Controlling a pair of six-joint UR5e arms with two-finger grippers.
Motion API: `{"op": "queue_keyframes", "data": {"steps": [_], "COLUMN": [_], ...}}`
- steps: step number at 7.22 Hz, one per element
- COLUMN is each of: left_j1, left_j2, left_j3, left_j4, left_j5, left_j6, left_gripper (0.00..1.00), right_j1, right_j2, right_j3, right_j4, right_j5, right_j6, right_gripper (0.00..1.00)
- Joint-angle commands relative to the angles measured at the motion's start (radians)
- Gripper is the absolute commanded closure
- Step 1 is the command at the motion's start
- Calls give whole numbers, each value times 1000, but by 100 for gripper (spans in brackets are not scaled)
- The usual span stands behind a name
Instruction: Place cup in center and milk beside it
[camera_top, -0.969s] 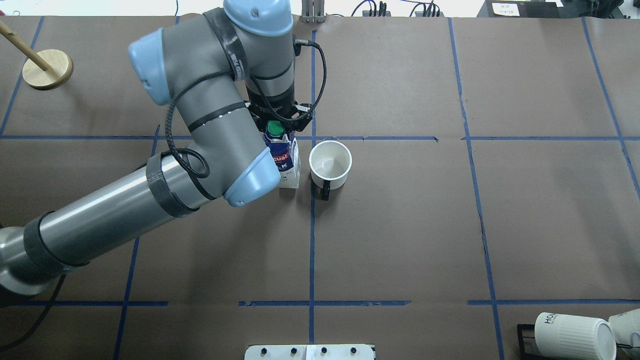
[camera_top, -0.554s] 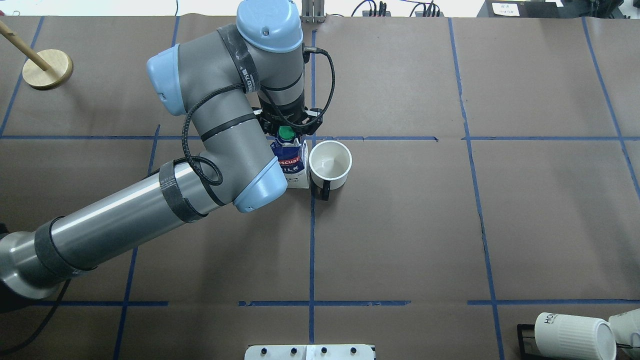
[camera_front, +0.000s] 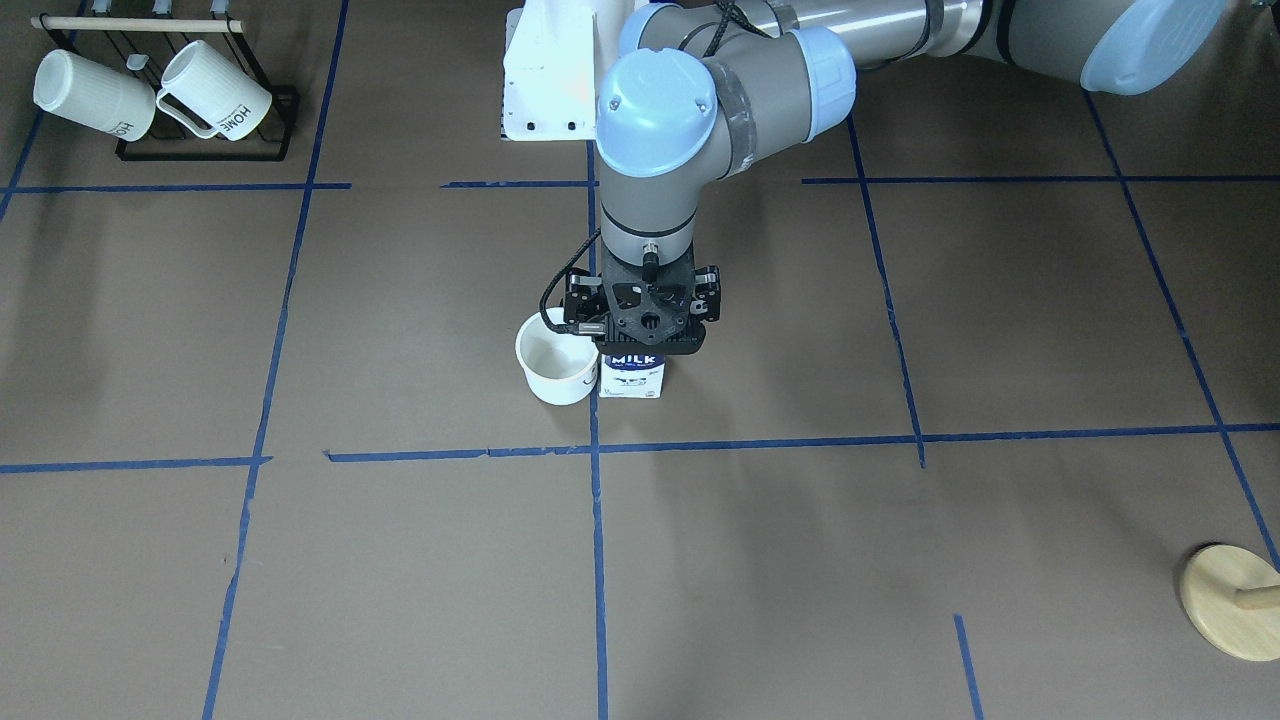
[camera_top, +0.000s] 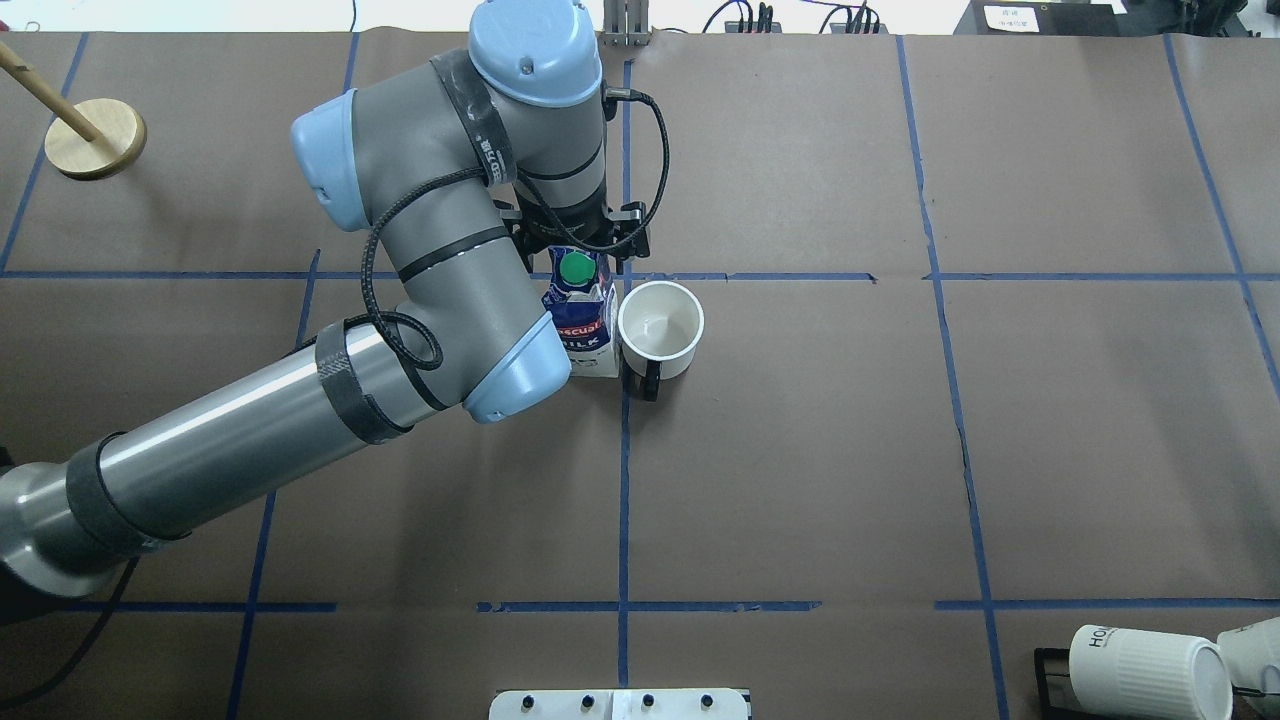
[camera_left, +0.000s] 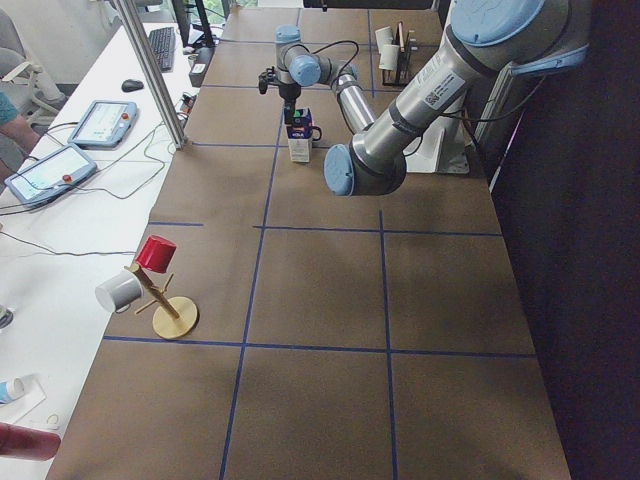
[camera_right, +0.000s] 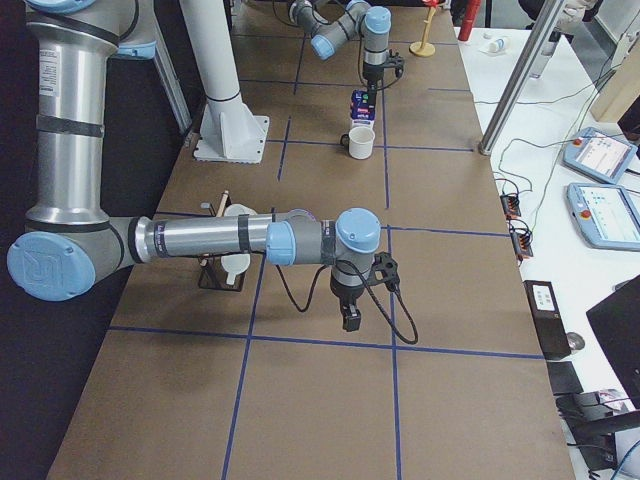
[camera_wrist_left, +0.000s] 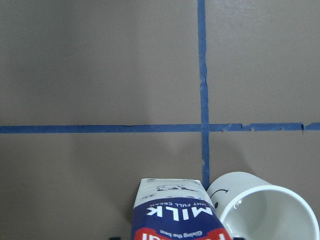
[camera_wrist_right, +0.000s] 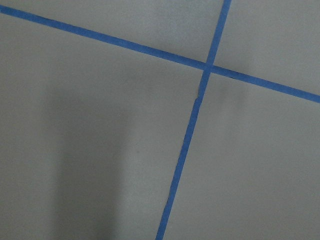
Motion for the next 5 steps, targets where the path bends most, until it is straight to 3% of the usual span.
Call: {"op": "queue_keyframes", "data": {"steps": [1, 2, 3, 4, 5], "left_j1": [-43, -109, -188, -259, -369], "left_j2": [-1, 16, 145, 347, 452], "left_j3": [-92, -180, -309, -467, -517], "left_j4": [132, 241, 284, 279, 276], "left_j5": [-9, -20, -108, -156, -173], "left_j6": [68, 161, 304, 473, 646], "left_gripper": [0, 0, 0, 0, 0], "right_j1": [1, 0, 0, 1, 0], "right_j2": [0, 0, -2, -2, -6], "right_j3": [-2, -5, -6, -9, -12], "right_j4": [0, 0, 0, 0, 0], "right_j5": [0, 2, 3, 3, 5], "right_j6": [-1, 2, -2, -3, -6], "right_gripper": [0, 0, 0, 0, 0]}}
